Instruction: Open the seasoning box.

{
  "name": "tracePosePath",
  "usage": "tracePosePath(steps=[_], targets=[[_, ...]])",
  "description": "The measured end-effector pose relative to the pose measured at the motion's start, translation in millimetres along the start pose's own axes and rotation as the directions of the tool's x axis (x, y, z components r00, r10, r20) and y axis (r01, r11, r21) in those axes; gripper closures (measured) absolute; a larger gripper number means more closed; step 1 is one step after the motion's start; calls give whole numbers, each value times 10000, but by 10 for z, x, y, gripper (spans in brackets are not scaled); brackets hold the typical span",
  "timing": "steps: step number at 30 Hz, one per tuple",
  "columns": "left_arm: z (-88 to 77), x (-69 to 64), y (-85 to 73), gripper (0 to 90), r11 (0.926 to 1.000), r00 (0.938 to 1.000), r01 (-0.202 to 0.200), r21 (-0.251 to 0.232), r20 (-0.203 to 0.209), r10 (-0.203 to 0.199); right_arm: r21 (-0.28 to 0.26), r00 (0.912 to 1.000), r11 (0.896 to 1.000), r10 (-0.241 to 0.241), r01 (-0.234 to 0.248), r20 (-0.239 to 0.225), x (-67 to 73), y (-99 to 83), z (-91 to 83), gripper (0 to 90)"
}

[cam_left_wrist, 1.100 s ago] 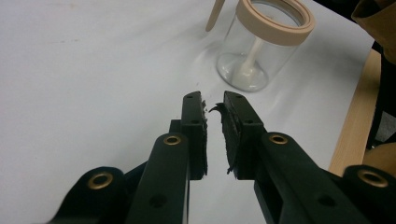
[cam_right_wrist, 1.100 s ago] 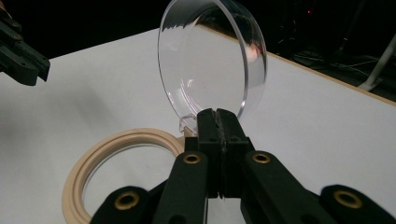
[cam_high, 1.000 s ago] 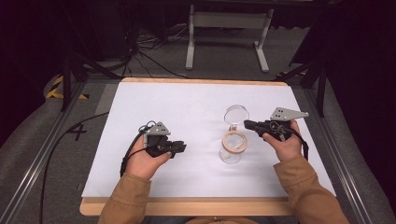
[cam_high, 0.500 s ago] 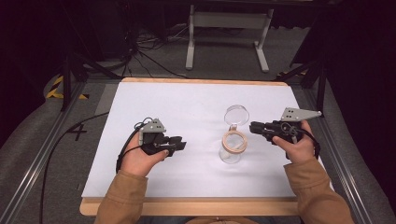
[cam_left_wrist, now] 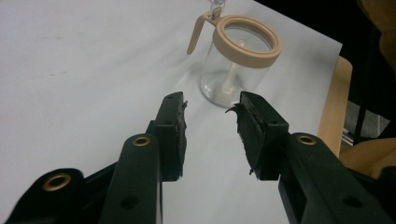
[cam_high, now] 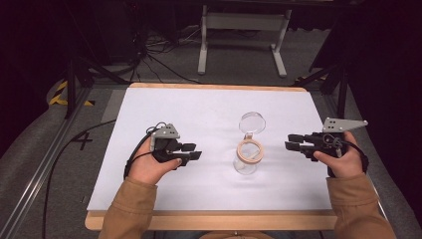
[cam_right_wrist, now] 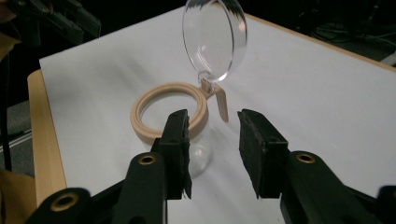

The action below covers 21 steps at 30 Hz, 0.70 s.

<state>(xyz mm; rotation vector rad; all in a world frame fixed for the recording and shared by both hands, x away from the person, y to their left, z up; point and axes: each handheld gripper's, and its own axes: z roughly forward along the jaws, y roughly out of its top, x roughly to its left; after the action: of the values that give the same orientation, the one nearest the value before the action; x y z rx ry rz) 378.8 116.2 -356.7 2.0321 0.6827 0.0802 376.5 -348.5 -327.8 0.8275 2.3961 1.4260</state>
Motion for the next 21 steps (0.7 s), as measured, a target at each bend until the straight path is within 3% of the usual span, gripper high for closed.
tracePosePath(steps=[7, 15, 21], targets=[[72, 98, -21, 604, 9992, 9994, 230, 318, -275, -221, 801, 9980, 9968, -134, 83, 626, -66, -108, -69, 575], [135, 217, -101, 580, 9958, 9958, 628, 662, -711, -581, 2231, 9909, 9748, -250, -52, 1325, -232, -289, 24, 509], [172, 299, -158, 547, 9939, 9922, 861, 691, -967, -792, 2278, 9859, 9728, 35, -421, 1673, -352, -396, 80, 475]])
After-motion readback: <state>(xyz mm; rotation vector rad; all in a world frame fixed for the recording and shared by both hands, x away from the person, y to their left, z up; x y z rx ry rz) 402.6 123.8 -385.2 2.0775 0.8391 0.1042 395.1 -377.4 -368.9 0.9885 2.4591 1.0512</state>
